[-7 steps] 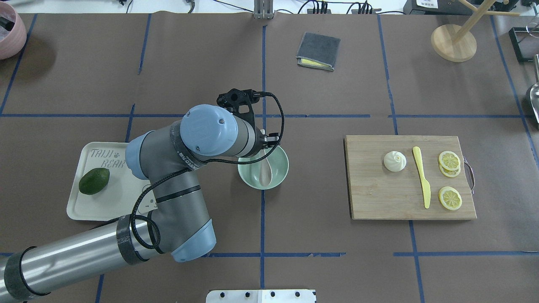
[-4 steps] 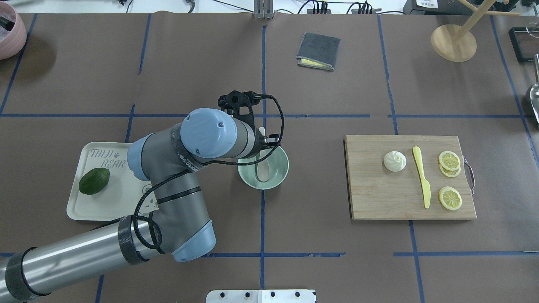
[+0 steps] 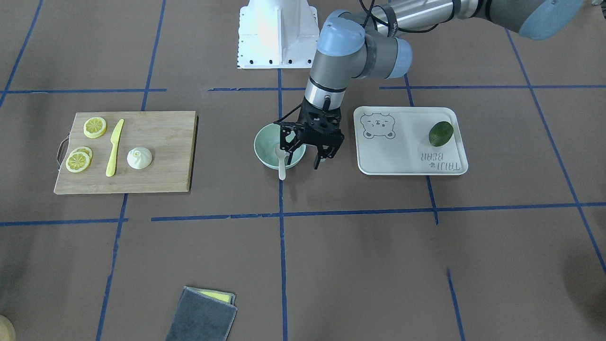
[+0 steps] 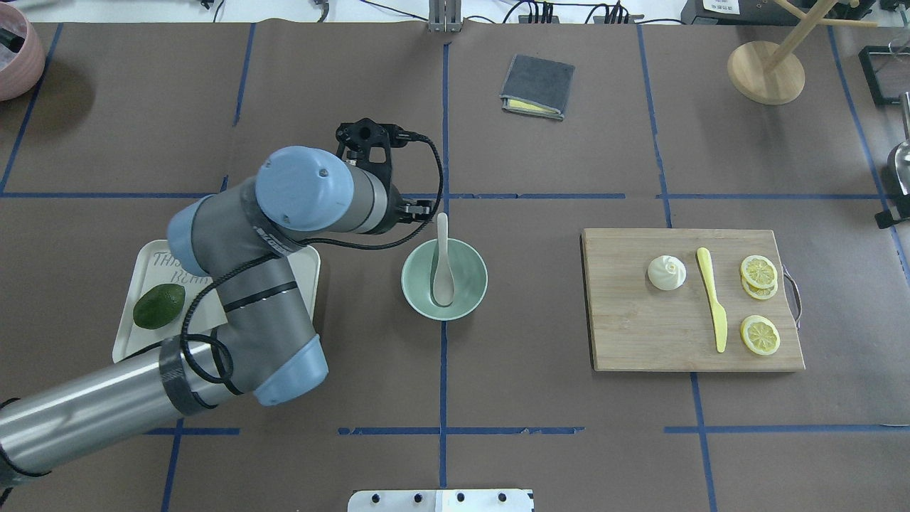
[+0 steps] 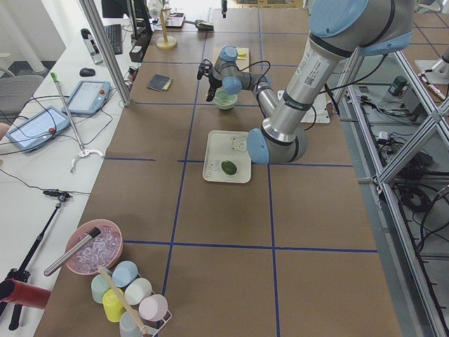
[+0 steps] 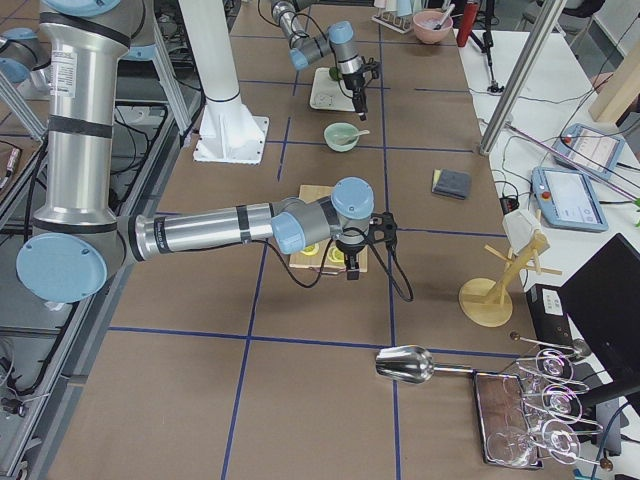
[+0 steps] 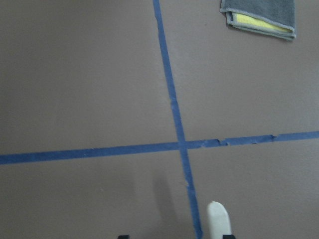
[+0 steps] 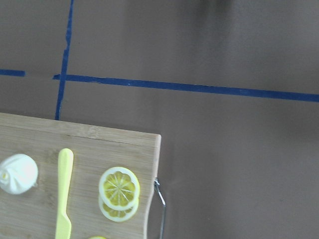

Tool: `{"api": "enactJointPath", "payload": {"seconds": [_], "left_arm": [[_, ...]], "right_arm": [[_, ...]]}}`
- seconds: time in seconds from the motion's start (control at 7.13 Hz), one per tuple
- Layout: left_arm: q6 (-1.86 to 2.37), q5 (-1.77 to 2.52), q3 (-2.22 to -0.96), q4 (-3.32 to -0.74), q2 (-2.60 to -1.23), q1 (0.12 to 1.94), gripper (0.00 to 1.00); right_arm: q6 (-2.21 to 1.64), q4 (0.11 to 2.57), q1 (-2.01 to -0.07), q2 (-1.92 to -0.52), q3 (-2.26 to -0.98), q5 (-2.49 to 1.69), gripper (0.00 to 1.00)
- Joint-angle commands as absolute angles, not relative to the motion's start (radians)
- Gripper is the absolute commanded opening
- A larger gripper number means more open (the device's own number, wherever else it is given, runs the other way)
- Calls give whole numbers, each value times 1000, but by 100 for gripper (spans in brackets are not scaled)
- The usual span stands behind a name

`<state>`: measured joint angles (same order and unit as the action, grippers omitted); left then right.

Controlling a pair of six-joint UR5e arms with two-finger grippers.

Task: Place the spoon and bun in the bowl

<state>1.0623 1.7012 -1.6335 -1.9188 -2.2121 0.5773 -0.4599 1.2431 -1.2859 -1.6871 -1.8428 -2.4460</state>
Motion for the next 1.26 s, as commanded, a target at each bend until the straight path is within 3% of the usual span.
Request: {"api": "enactJointPath", "payload": {"seconds": [0.0, 0.56, 1.12], "left_arm": [[809, 1846, -1733, -1917, -2053, 722, 70], [458, 1971, -1822, -1919, -1841, 955, 71], [434, 1971, -1835, -1924, -1804, 966, 77]], "right_arm": [[-815, 1062, -1116, -1674, -1864, -2340, 100], [-1061, 1068, -869, -1629, -1943, -2179, 100], [-1081, 1201, -706, -1485, -1861, -1974, 100]]}}
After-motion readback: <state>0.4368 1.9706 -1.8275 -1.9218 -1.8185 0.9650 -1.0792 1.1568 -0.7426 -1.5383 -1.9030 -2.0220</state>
